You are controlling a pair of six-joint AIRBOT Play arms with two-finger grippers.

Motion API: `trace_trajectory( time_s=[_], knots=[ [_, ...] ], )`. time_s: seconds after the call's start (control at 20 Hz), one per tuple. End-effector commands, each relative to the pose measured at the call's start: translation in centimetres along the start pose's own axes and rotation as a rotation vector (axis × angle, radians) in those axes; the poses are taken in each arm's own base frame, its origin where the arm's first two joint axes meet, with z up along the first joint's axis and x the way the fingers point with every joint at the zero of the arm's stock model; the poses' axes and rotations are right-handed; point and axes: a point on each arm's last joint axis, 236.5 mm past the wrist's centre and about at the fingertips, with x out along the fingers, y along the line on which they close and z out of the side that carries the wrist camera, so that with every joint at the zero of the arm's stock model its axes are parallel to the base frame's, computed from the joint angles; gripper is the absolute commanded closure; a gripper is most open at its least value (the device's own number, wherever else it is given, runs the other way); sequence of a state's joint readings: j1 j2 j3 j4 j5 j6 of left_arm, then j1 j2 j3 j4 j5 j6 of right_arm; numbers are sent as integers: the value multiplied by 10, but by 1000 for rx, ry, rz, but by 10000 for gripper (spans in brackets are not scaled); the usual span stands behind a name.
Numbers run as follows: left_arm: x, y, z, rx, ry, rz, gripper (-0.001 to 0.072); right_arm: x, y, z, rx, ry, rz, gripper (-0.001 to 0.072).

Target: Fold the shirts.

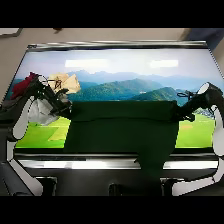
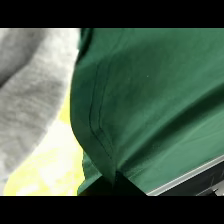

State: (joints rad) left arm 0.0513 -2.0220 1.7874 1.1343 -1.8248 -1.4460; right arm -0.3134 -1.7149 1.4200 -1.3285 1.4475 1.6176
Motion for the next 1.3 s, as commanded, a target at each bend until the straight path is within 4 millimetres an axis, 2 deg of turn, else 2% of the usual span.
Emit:
trace_trajectory(
  time_s=[0.0, 0.05, 0.15, 0.2, 0.3, 0.35, 0.45, 0.55, 0.75, 0.85, 1.0, 1.25],
  knots=[
    [2, -1, 0, 5, 8, -14, 514, 1, 2, 0, 22, -6, 12, 515],
    [-2, -7, -3, 11, 11, -37, 365, -6, 4, 1, 19, -20, 13, 362],
    [-18, -17, -5, 26, -35, -65, 353, -32, 7, -2, -33, -60, 3, 322],
    [-30, -20, -8, 34, -67, -60, 329, -48, 5, -3, -52, -88, -21, 275],
    [-54, -27, -17, 50, -132, -49, 316, -72, -6, -17, -62, -100, -86, 275],
    [-63, -30, -24, 57, -160, -41, 317, -78, -11, -32, -64, -63, -106, 274],
    [-67, -25, -47, 52, -168, 11, 318, -82, -13, -48, -46, -38, -87, 273],
    [-45, -9, -76, 5, -156, 41, 318, -82, -27, -64, -11, -11, -86, 272],
    [44, 29, -137, -135, -163, -5, 318, -81, -51, -82, 65, -13, -72, 273],
    [72, 43, -157, -192, -166, -33, 318, -79, -53, -85, 67, -6, -73, 273],
    [95, 36, -155, -206, -202, -119, 319, -77, -53, -85, 61, -5, -70, 273],
    [104, 34, -146, -222, -242, -130, 341, -75, -53, -88, 42, 4, -70, 241]
  ],
)
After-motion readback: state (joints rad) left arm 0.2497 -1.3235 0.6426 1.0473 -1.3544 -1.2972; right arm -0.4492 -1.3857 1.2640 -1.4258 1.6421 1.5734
